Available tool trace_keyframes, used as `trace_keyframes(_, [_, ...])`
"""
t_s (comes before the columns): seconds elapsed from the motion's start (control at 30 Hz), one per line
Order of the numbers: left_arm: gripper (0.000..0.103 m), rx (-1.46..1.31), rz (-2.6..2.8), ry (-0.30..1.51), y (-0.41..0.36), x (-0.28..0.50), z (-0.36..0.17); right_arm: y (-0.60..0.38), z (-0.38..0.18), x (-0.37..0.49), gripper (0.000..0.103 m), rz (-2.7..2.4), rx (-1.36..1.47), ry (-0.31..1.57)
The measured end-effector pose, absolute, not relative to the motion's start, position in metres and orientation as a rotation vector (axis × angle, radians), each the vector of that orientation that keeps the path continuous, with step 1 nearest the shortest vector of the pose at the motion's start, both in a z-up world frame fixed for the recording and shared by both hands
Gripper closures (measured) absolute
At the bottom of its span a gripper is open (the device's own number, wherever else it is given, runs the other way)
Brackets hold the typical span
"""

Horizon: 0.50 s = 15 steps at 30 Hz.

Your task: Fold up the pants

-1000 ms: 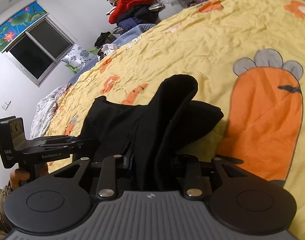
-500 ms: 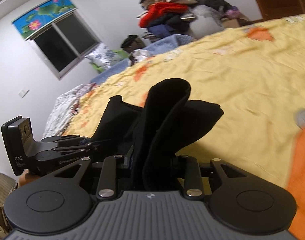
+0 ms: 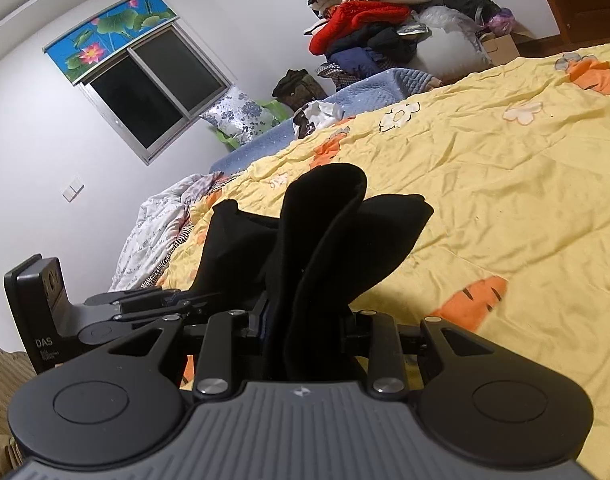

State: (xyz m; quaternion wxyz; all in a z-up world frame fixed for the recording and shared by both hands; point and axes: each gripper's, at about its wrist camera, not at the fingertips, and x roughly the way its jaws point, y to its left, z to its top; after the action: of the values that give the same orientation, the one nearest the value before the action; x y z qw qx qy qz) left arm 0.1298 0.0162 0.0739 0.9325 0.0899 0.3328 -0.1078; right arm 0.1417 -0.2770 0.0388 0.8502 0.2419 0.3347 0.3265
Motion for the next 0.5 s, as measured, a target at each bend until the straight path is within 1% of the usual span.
trace_keyframes(0.5, [0.086, 0.205, -0.207, 0.695, 0.013, 0.148, 0.068, -0.278, 0.030, 0.159, 0.074, 0.653, 0.539, 0.728])
